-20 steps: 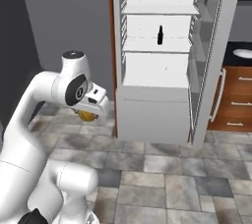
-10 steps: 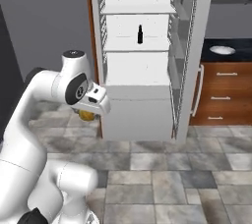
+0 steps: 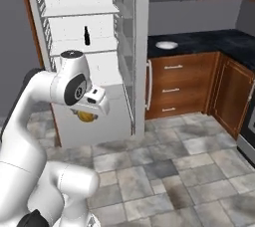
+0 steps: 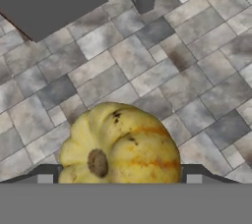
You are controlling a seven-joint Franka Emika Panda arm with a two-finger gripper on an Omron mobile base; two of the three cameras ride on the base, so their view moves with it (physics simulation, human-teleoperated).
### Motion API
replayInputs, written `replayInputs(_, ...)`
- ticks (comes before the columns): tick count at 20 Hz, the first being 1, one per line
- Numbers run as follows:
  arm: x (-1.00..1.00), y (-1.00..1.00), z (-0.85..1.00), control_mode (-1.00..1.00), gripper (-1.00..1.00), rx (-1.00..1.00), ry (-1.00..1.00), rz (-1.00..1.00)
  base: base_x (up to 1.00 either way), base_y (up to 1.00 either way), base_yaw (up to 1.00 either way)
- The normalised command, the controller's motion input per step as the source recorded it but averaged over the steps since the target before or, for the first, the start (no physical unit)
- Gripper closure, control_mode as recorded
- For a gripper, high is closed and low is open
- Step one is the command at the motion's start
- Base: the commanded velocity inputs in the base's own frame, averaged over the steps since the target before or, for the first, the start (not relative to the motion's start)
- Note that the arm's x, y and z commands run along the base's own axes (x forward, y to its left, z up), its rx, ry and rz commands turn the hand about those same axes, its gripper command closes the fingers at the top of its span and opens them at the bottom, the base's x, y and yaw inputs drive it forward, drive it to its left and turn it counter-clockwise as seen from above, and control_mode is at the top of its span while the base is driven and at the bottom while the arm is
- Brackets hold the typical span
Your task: Pick squash from the fridge and place it on the plate on the counter.
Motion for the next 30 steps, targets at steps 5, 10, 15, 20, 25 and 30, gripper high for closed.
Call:
replayInputs(5,0.00,0.00,0.00,1.00,1.00,0.00,0.00,0.00,-0.45,-0.76,-0.61)
replayInputs(10,0.00,0.00,0.00,1.00,1.00,0.00,0.00,0.00,-0.29,-0.72,-0.66)
replayInputs(15,0.00,0.00,0.00,1.00,1.00,0.00,0.00,0.00,0.01,-0.51,-0.68)
replayInputs(20,0.00,0.00,0.00,1.00,1.00,0.00,0.00,0.00,0.30,-0.42,-0.38)
replayInputs(25,0.00,0.00,0.00,1.00,1.00,0.00,0.00,0.00,0.52,-0.07,-0.15)
replayInputs(30,0.00,0.00,0.00,1.00,1.00,0.00,0.00,0.00,0.76,0.00,-0.19)
